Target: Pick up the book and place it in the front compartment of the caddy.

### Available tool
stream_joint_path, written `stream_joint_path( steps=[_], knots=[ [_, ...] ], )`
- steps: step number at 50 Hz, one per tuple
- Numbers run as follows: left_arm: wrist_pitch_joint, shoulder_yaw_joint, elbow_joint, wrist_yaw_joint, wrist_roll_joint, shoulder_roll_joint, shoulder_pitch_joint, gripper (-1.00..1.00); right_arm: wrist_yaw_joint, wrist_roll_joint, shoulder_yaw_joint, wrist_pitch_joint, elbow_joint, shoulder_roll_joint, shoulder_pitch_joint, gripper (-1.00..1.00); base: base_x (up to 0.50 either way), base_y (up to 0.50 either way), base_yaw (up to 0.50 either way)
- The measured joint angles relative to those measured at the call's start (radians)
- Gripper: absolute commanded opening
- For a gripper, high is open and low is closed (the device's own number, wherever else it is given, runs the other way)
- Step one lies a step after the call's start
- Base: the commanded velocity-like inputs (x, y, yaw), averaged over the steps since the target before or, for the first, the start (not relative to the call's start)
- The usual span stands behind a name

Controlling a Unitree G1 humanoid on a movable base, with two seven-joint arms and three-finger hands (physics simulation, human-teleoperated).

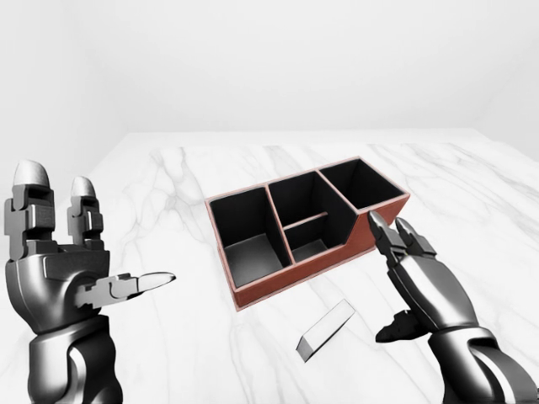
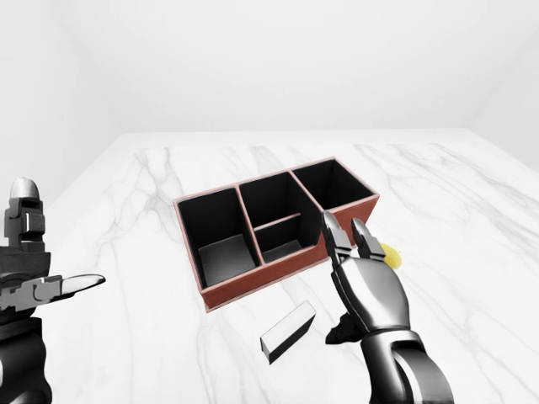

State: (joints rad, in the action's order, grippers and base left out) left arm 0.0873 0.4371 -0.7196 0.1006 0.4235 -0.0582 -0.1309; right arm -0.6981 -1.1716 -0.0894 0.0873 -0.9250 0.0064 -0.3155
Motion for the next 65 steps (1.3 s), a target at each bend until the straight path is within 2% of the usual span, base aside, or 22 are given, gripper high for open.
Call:
stream_joint_path(
  steps=[10,18,21,28,45,65],
  knots=[
    [0.0,-0.006,0.01,0.0,-0.002,0.0,-0.001,1.0,0.0,-0.054,0.007,0.0,0.046,-0.008,0.042,1.0,0.0,0.0,0.0],
    [0.0,-0.002,0.009,0.0,0.002,0.0,-0.003,1.0,0.0,-0.093,0.044,0.0,0.072,-0.005,0.048,1.0,0.0,0.0,0.0],
    [0.0,0.001,0.008,0.001,0.006,-0.001,-0.003,1.0,0.0,-0.111,0.062,0.0,0.079,-0.003,0.048,1.0,0.0,0.0,0.0],
    [0.0,0.016,-0.001,0.004,0.017,-0.001,-0.007,1.0,0.0,-0.149,0.165,0.0,0.106,-0.004,0.008,1.0,0.0,0.0,0.0],
    [0.0,0.03,-0.002,0.008,0.025,0.001,-0.011,1.0,0.0,-0.144,0.282,0.0,0.175,-0.036,-0.022,1.0,0.0,0.0,0.0],
    [0.0,0.026,0.025,0.014,0.026,0.001,-0.015,1.0,0.0,-0.125,0.338,0.0,0.201,-0.07,-0.056,1.0,0.0,0.0,0.0]
  ],
)
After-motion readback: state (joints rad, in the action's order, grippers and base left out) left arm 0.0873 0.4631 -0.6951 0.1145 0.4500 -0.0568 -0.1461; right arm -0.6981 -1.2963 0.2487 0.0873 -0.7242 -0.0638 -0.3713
